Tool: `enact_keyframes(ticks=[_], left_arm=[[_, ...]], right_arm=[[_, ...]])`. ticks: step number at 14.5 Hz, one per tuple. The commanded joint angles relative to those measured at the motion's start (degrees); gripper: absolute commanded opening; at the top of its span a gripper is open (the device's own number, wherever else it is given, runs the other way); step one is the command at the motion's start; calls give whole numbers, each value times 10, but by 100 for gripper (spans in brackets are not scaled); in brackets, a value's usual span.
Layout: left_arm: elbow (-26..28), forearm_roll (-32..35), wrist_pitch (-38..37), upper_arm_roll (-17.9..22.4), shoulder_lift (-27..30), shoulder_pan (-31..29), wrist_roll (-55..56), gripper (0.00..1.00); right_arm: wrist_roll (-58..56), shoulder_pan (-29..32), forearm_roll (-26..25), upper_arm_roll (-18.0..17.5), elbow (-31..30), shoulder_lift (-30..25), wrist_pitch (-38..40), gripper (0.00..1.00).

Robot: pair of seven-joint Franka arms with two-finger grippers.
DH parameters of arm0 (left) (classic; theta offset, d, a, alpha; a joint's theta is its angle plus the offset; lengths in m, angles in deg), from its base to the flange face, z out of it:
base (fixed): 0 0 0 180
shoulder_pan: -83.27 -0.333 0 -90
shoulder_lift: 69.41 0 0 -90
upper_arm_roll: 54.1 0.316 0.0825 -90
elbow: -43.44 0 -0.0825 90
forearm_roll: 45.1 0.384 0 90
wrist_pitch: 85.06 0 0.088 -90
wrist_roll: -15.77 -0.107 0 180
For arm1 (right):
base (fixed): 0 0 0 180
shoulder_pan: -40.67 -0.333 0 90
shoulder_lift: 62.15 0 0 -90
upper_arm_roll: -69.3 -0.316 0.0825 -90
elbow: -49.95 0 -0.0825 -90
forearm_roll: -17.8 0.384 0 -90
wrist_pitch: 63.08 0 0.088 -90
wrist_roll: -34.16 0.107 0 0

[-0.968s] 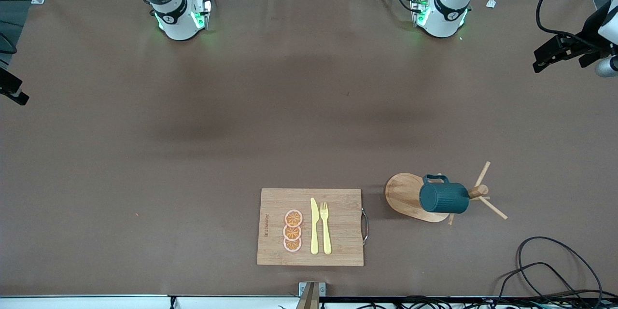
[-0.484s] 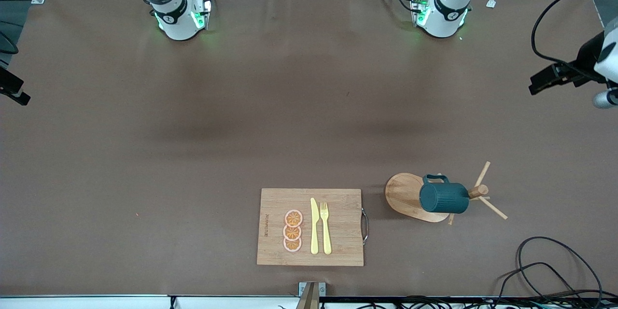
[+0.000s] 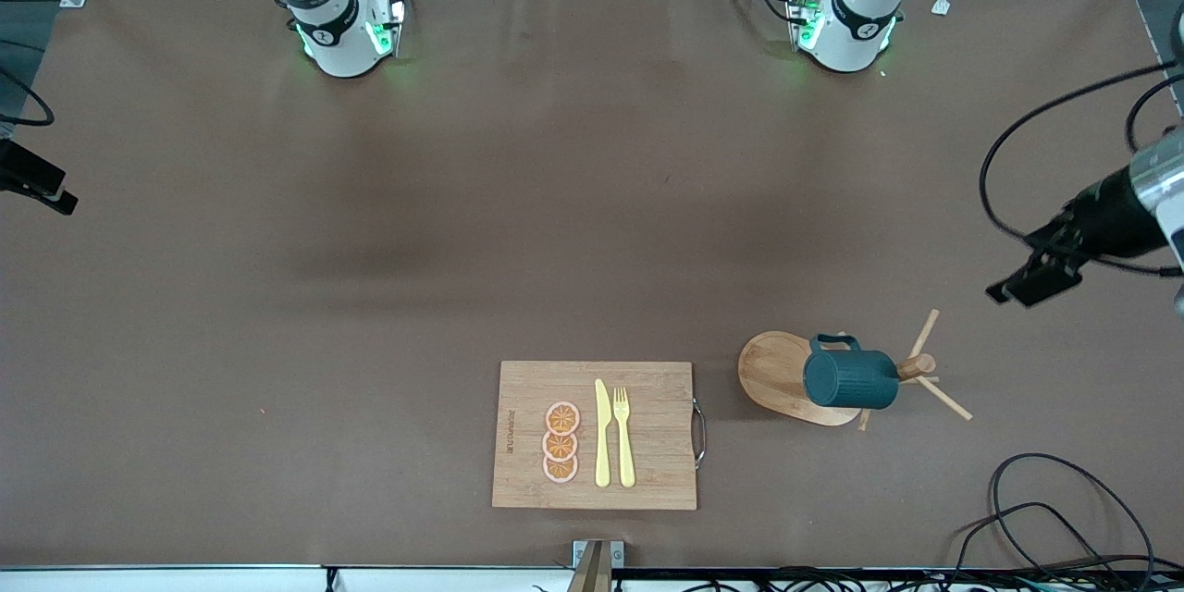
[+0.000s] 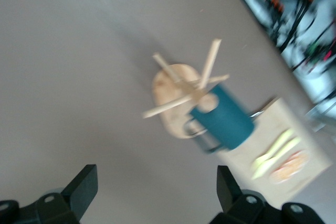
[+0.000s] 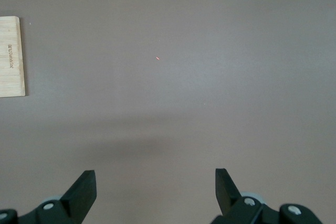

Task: Transfer cup from left to right arm and place
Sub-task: 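Lower the open left gripper around the teal mug's rim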

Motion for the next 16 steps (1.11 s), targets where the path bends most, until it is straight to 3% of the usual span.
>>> enact_keyframes(ticks=[1,5,7,16], left_arm=[[-22,-30,67,-1,-40,20,149,100],[-22,-40,181,-4,-85,55,382,100],[-22,-37,209,-4,-104,63,442,100],[-18,-33,208,-4,-145,61,404,100]], right_arm=[[6,-1,2,-1,-3,-5,0,100],[7,-1,2,-1,-3,-10,21,100],[7,-1,2,-1,-5,-10,21,100],[7,-6,3,-2,-28,-29,24,100]])
